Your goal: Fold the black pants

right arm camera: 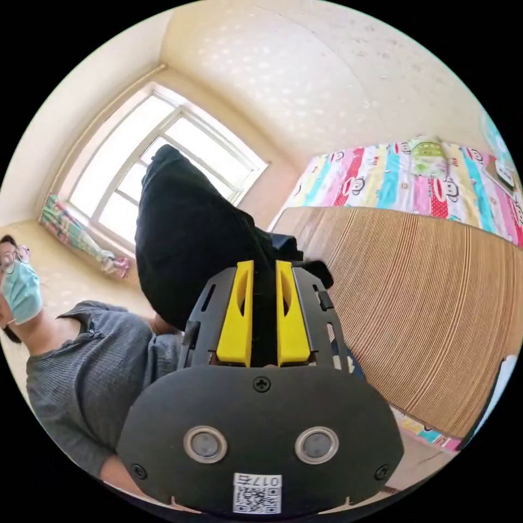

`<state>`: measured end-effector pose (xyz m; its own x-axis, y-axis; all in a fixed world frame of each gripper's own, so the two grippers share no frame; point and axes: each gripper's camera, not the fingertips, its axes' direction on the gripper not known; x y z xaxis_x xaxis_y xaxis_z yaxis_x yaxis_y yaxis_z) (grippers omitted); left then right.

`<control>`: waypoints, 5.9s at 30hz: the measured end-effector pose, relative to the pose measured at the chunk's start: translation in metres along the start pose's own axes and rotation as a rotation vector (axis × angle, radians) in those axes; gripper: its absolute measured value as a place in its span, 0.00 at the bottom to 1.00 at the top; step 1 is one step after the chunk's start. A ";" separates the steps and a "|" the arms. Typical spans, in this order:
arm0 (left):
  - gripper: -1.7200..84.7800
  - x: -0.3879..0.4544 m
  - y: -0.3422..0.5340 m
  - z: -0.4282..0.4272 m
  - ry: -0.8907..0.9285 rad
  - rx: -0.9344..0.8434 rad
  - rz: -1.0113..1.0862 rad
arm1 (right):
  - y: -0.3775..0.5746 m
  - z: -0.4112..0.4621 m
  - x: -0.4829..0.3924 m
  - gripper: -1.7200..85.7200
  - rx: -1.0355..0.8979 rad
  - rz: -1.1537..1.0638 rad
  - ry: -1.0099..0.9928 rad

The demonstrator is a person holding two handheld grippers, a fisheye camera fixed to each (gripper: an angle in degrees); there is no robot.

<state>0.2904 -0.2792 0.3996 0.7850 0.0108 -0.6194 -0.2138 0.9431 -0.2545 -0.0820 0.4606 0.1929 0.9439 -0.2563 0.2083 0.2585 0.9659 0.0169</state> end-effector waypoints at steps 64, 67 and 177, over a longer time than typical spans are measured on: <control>0.03 0.210 0.053 0.189 -0.203 -0.108 0.207 | 0.218 0.434 -0.260 0.07 0.629 -0.718 1.087; 0.03 0.211 0.063 0.166 -0.260 -0.105 0.229 | 0.182 0.382 -0.270 0.05 0.690 -0.536 0.988; 0.12 -0.289 0.286 -0.196 -1.053 -0.664 -0.358 | -0.060 -0.186 -0.026 0.12 -0.533 0.755 0.514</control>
<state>-0.1119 -0.0775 0.3599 0.8704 0.3344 0.3614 0.0946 0.6068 -0.7892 -0.0839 0.4025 0.0049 0.8390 0.2982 -0.4552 -0.4926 0.7717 -0.4022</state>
